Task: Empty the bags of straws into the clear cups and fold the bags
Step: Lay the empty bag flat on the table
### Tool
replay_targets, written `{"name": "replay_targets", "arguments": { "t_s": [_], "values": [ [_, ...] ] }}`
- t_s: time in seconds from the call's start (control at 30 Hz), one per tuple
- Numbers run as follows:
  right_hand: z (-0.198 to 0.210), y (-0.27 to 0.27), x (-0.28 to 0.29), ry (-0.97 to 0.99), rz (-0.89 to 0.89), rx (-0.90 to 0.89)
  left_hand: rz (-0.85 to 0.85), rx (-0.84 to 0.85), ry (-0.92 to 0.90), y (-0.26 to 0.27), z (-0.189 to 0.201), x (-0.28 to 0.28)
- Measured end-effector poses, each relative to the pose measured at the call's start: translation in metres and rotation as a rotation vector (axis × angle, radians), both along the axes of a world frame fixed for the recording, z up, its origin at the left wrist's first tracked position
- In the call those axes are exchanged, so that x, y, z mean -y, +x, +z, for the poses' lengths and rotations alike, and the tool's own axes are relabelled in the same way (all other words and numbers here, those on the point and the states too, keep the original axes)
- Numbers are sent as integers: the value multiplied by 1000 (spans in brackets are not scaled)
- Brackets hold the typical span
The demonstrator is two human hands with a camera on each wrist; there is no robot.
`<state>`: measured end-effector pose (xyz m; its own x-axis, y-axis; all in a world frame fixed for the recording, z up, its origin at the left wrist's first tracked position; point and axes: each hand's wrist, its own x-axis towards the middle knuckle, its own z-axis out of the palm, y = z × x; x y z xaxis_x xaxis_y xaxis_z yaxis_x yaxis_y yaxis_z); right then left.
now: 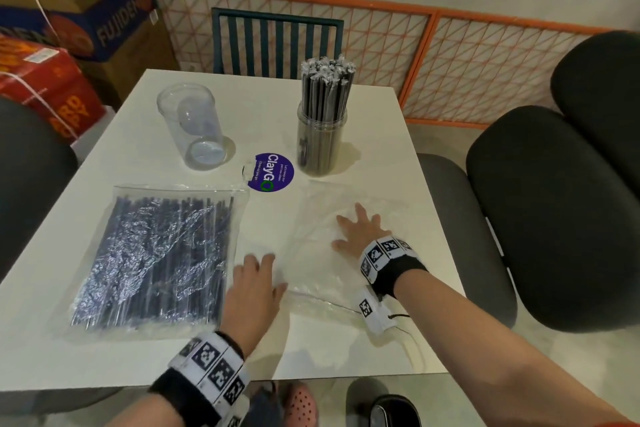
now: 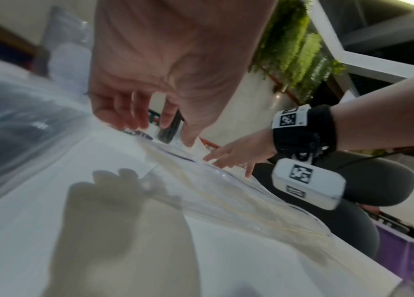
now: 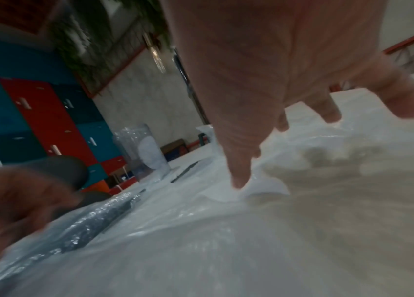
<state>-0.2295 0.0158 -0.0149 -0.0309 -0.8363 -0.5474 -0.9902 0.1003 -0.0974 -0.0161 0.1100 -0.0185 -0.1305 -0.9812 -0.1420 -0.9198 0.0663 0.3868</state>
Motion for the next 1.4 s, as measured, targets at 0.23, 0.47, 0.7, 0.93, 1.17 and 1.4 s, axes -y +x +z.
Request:
{"name": "replay_targets", "arguments": {
  "t_s": [0.23, 0.47, 0.7, 0.93, 1.17, 1.4],
  "values": [
    [7, -24, -18, -4, -44, -80, -602, 319, -107, -41, 19, 83],
    [-19, -49, -34, 123, 136, 10, -714, 343, 129, -63, 29, 111],
    [-21, -60, -39, 93, 176, -93, -599, 461, 415, -40, -16, 114],
    [-21, -61, -37, 131, 85, -48, -561, 509, 359, -34, -20, 111],
    [18, -25, -25, 49, 108, 18, -488, 154, 222, -19, 18, 110],
    [56, 74, 11, -3, 127, 527, 4, -45, -1, 85, 43, 109]
  ]
}}
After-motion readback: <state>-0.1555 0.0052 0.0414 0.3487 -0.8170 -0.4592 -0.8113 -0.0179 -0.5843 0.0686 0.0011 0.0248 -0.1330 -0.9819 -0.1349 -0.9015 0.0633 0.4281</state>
